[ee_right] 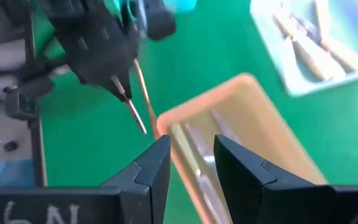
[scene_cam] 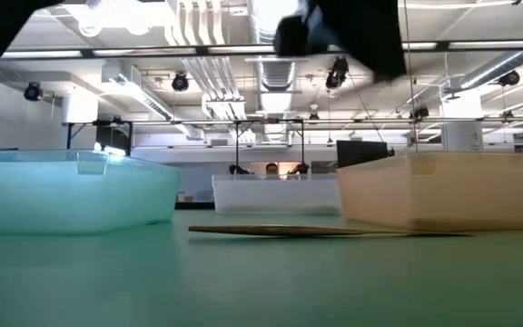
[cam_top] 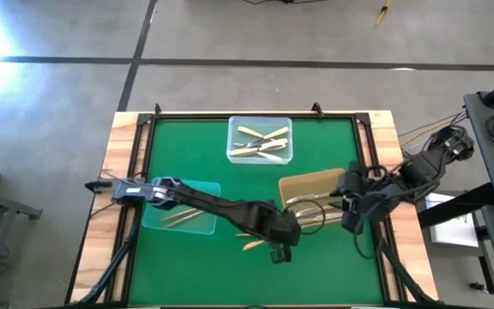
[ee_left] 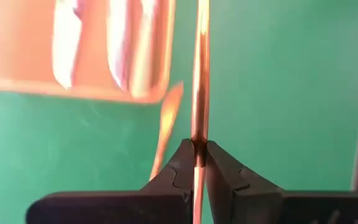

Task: Sort silverware by color (type)
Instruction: Put the gold knife into the blue bin

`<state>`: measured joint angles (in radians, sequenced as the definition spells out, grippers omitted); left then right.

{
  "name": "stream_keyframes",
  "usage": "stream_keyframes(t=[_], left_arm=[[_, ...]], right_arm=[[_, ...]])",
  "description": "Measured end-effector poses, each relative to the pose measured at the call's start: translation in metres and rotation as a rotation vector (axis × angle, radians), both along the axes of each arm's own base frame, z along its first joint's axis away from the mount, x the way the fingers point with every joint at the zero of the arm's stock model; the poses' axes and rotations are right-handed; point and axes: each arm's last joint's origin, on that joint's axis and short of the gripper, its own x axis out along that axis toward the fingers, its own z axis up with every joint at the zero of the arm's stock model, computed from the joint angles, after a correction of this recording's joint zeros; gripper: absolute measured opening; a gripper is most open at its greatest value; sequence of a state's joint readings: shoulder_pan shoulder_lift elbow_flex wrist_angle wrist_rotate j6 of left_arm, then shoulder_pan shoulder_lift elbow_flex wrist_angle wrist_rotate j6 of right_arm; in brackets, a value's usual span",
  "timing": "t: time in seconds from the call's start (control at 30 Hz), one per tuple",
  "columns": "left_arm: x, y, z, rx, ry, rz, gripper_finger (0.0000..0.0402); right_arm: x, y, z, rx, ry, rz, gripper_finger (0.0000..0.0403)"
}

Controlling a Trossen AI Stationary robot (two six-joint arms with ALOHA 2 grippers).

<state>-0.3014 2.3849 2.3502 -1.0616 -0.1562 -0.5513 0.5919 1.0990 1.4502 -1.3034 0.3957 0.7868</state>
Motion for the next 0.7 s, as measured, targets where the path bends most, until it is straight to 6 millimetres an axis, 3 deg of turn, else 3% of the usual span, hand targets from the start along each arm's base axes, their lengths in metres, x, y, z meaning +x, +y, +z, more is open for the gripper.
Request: stream_keyframes(t=[0.17, 0.37, 0.53, 0.7], left_arm=[[-0.010, 0.011, 0.049, 0.136, -0.198, 0.133, 0.0008], [-0.036, 0.026, 0.109, 0.263, -0.368, 0.237, 0.0008], [-0.053, 0.033, 0.127, 0.372, -0.368, 0.268, 0.0008], [-0.083, 0.042, 0.143, 0.435, -0.278, 0.286, 0.0008]], right_arm=[[-0.005, 0.004, 0.001, -0.107, -0.074, -0.007, 0.0116], [0.001, 0.007, -0.008, -0.172, -0.150, -0.042, 0.0116], [0.012, 0.014, -0.025, -0.185, -0.222, -0.037, 0.0113], [0.023, 0.016, -0.039, -0.192, -0.301, -0.080, 0.0112]])
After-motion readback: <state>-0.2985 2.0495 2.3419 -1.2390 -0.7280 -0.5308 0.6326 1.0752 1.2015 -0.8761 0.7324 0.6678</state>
